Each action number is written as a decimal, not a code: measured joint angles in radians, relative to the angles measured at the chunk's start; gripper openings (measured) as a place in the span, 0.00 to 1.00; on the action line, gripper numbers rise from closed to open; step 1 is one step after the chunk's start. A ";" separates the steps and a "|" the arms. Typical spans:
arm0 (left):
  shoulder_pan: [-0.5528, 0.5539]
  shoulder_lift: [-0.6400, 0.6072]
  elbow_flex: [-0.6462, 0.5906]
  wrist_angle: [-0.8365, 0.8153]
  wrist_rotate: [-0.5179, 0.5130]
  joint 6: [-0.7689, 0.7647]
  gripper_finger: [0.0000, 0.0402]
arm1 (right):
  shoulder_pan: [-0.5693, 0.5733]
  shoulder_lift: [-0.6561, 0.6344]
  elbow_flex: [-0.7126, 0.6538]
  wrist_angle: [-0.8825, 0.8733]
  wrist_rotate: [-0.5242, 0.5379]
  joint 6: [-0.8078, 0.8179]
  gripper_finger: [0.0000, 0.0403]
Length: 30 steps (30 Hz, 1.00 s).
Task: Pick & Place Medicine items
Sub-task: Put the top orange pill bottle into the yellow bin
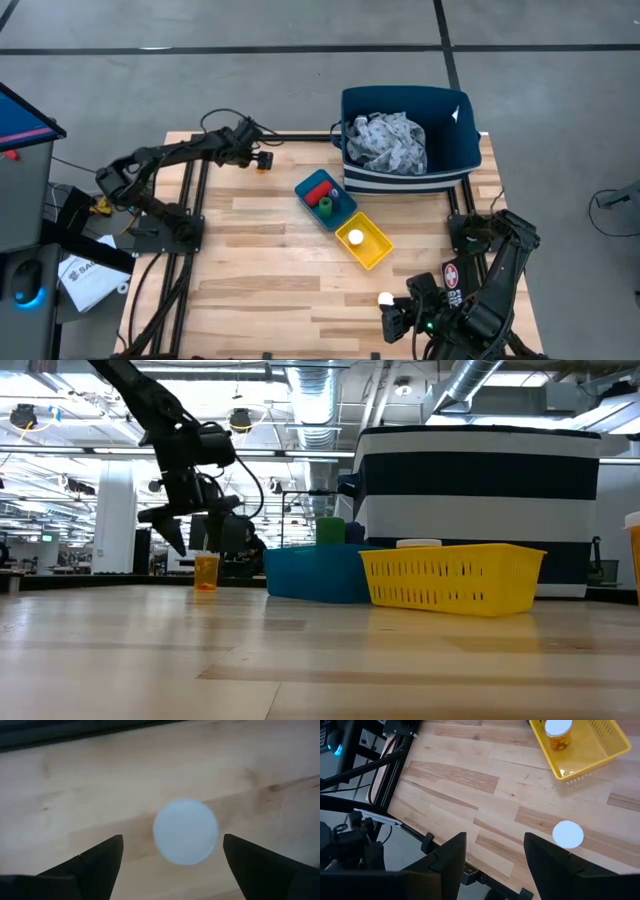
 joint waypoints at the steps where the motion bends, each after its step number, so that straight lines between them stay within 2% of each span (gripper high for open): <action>1: 0.002 0.005 0.000 0.012 0.007 0.002 0.84 | 0.000 0.000 0.000 0.000 0.000 0.000 0.49; 7: -0.008 0.058 0.000 0.067 0.068 0.004 0.85 | -0.001 0.000 0.000 0.000 0.000 0.000 0.49; 14: 0.000 0.086 0.000 0.134 0.034 0.012 0.83 | -0.005 0.000 0.000 0.001 0.000 0.000 0.49; 30: 0.000 0.087 0.000 0.125 0.040 0.062 0.73 | -0.008 0.000 0.000 0.004 0.000 0.000 0.49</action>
